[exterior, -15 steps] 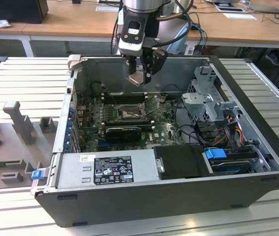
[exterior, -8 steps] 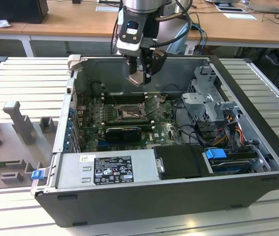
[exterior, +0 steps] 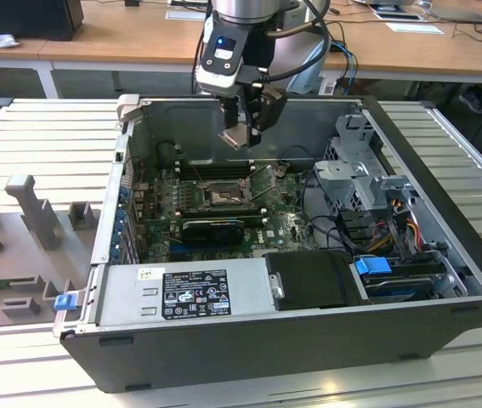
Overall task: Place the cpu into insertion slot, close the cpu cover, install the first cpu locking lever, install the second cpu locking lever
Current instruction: 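Place the cpu into insertion slot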
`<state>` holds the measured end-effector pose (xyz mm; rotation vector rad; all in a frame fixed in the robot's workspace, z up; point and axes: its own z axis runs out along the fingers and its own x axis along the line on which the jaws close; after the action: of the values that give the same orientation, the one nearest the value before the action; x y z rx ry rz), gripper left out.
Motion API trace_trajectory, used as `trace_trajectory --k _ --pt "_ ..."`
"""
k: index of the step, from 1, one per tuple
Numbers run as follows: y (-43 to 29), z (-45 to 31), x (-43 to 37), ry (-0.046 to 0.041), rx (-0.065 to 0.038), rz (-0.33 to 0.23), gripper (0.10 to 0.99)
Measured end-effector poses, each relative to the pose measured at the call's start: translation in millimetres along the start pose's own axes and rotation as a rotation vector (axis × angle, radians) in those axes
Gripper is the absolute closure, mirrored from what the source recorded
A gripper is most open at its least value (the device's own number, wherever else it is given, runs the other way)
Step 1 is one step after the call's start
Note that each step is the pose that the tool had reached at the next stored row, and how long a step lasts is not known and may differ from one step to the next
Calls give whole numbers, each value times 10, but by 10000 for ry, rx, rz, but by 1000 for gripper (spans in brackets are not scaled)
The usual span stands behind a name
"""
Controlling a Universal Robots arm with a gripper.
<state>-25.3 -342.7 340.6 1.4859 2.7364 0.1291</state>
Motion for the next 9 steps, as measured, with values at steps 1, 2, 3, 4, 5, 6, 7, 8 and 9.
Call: trace_trajectory --k 1,2,3,4,5,6,7,8,9 --pt "0 3 0 -13 -4 156 545" --pt "-1 4 0 -28 -5 330 545" --pt "-1 6 0 -38 -8 442 545" --pt "-1 7 0 -44 -10 517 545" --pt "-1 8 0 -48 -11 575 545" --pt "-1 8 0 -52 -11 610 545" --pt "-1 10 0 -58 -12 685 545" --pt "-1 10 0 -63 -13 741 545" --pt "-1 11 0 -66 -14 776 545"
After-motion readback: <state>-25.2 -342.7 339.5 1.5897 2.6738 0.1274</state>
